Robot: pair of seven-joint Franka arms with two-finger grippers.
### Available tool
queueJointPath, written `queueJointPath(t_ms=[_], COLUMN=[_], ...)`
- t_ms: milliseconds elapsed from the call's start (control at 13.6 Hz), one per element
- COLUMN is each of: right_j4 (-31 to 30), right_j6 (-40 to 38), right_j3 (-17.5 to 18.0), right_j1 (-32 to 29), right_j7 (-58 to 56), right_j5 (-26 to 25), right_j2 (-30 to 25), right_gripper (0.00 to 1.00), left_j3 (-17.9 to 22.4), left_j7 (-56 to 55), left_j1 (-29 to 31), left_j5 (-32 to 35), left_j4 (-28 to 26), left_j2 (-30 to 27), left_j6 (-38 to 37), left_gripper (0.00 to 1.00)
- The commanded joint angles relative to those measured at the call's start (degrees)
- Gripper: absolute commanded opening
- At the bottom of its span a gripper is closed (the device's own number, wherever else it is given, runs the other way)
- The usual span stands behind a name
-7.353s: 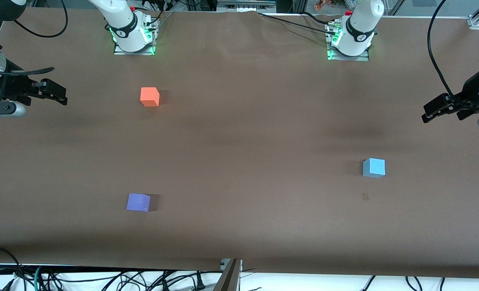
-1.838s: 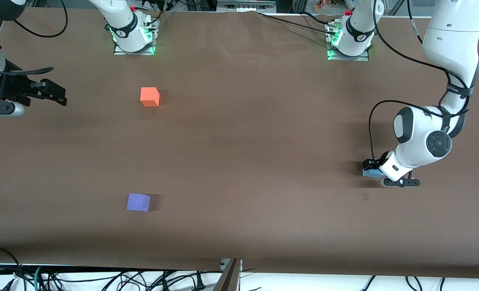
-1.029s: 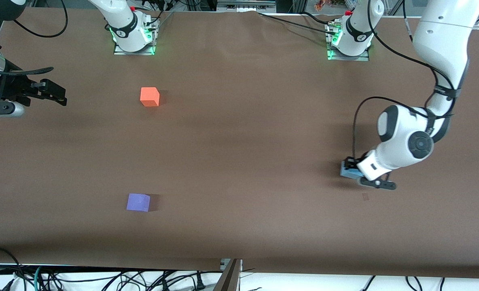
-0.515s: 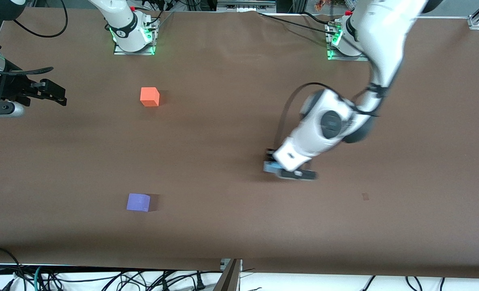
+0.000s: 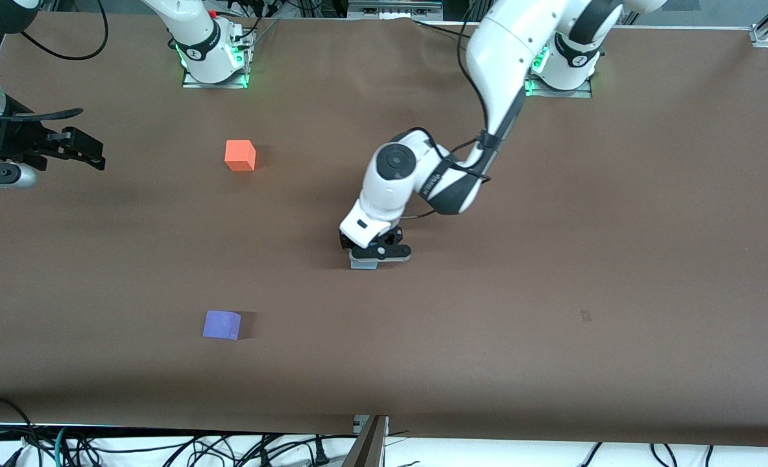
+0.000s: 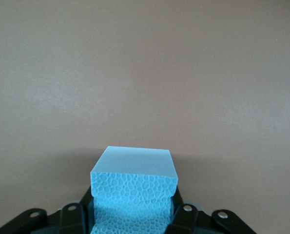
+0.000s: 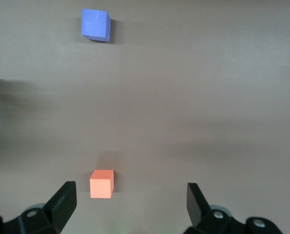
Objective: Place blue block between orange and purple blocks
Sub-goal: 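Carry the light-blue cube with the left gripper toward the table middle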
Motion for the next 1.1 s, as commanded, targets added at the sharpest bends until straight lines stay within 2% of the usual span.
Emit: queueJointPath(t_ms=[0, 294, 515, 662, 1029], right_j4=[1.8, 1.8, 1.7, 1.8, 1.8], right_j6=[0.0, 1.1, 1.1, 1.0, 1.4], right_j3=[0.0, 0.4, 0.4, 0.4, 0.5], right_j1=[-0.4, 0.0, -0.1, 0.1, 0.3], right_j7=[-0.8, -0.4, -0.7, -0.9, 0.0], right_j5=[1.1, 1.0, 0.6, 0.5, 0.9], right_j2=[0.8, 2.2, 3.8, 7.3, 8.3], right_gripper=[1.00, 1.00, 1.00, 1.00, 1.00], left_j3=[1.9, 3.1, 2.8, 2.5, 2.3], left_j7=[-0.3, 0.4, 9.5, 10.5, 10.1], left_j1=[0.1, 5.0, 9.7, 10.6, 10.3], left_j5=[-0.3, -0.1, -0.9, -1.0, -1.2], left_j4=[3.5, 2.8, 2.0, 0.5, 0.2], left_j2=[2.3, 1.1, 0.0, -0.9, -1.1], left_j6=[-0.8, -5.4, -9.9, -11.4, -13.4], left_gripper=[0.00, 0.00, 0.00, 0.00, 0.00])
